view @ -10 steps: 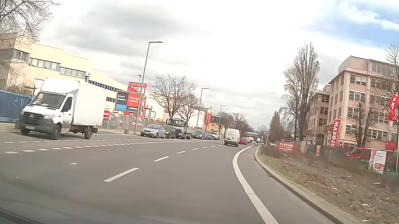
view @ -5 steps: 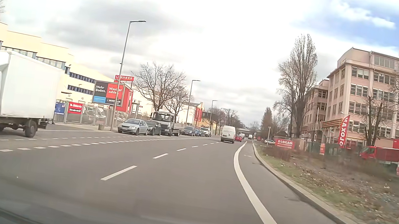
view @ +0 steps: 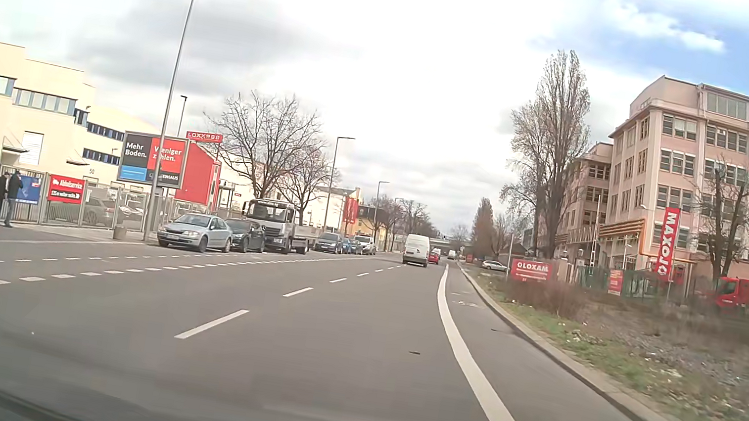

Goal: Follow the waypoints while adhering to traffic rules and regulations

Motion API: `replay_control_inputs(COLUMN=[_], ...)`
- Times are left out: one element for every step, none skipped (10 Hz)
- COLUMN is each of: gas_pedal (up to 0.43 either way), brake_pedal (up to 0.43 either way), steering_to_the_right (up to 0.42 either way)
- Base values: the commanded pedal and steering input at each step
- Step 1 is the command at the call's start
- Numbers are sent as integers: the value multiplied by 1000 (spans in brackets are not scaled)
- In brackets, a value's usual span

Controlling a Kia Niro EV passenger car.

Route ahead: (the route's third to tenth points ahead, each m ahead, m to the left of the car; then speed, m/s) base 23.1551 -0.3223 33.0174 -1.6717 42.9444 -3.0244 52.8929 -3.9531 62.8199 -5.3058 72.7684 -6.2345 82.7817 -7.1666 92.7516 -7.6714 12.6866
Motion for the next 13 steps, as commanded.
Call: replay_control_inputs(gas_pedal=[130,130,130,138,138,138,150,150,150,150,150,150,98], brake_pedal=[0,0,0,0,0,0,0,0,0,0,0,0,0], steering_to_the_right=[26,25,24,23,23,22,22,21,20,20,20,20,19])
